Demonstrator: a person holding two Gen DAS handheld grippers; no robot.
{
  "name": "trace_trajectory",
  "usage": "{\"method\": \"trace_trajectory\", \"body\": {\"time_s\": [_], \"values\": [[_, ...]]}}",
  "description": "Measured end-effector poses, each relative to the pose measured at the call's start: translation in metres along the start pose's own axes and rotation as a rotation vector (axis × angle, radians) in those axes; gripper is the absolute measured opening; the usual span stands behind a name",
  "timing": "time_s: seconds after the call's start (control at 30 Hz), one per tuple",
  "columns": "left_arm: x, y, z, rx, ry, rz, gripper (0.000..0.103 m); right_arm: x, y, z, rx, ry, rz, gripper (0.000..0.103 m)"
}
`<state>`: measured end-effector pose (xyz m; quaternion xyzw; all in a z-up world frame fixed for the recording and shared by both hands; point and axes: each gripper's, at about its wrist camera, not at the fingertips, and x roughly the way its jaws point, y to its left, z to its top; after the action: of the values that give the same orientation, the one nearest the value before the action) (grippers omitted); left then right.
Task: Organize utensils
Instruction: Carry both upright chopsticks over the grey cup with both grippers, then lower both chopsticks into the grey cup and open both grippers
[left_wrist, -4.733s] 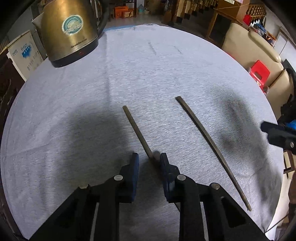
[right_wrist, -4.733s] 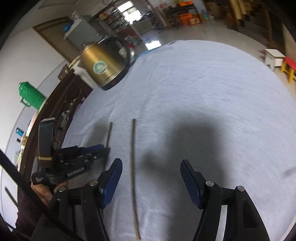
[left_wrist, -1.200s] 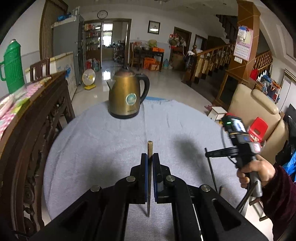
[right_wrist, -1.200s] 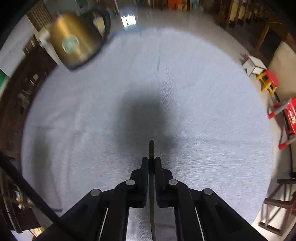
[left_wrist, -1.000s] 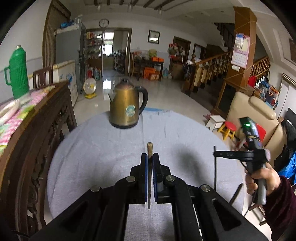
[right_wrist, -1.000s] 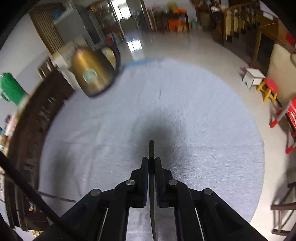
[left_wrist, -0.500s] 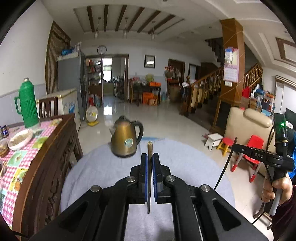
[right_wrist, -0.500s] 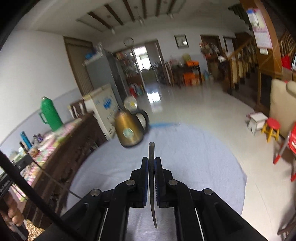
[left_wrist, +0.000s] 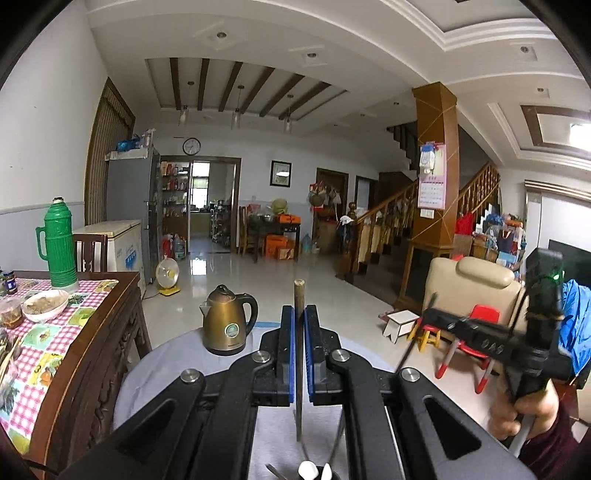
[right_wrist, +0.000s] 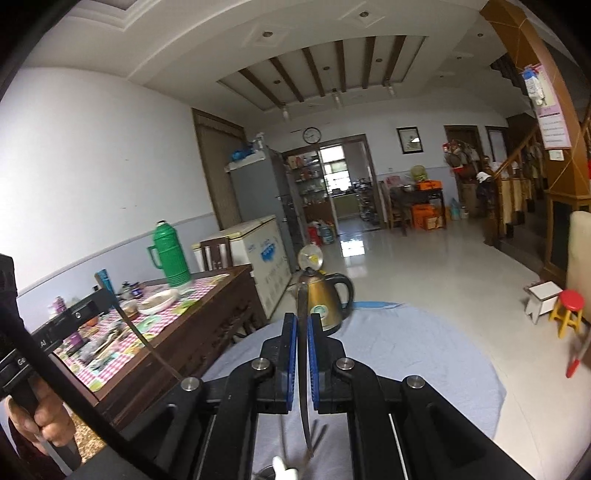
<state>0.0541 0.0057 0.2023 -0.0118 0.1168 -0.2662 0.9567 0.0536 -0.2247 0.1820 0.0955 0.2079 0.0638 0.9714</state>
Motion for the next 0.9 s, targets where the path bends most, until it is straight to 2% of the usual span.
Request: {"method": "trace_trajectory", "body": {"time_s": [0.17,0.27,0.7,0.9], "values": [[-0.009,-0.007,-0.021,-0.024,0.011,0.002,0.005,0.015,0.014,-0.027,0.014,0.040,0.046,0.007],[-0.006,-0.009,-0.038,-0.048,0.045,0.009,0.005,0.025,0.019,-0.048,0.026,0.075,0.056,0.007],[0.041,0.005,-0.126,-0.187,0.214,0.082,0.005,0.055,0.000,-0.119,0.091,0.211,0.031,0.007],[0.049,0.008,-0.142,-0.216,0.218,0.091,0.005,0.057,-0.005,-0.143,0.086,0.235,-0.004,0.007]]}}
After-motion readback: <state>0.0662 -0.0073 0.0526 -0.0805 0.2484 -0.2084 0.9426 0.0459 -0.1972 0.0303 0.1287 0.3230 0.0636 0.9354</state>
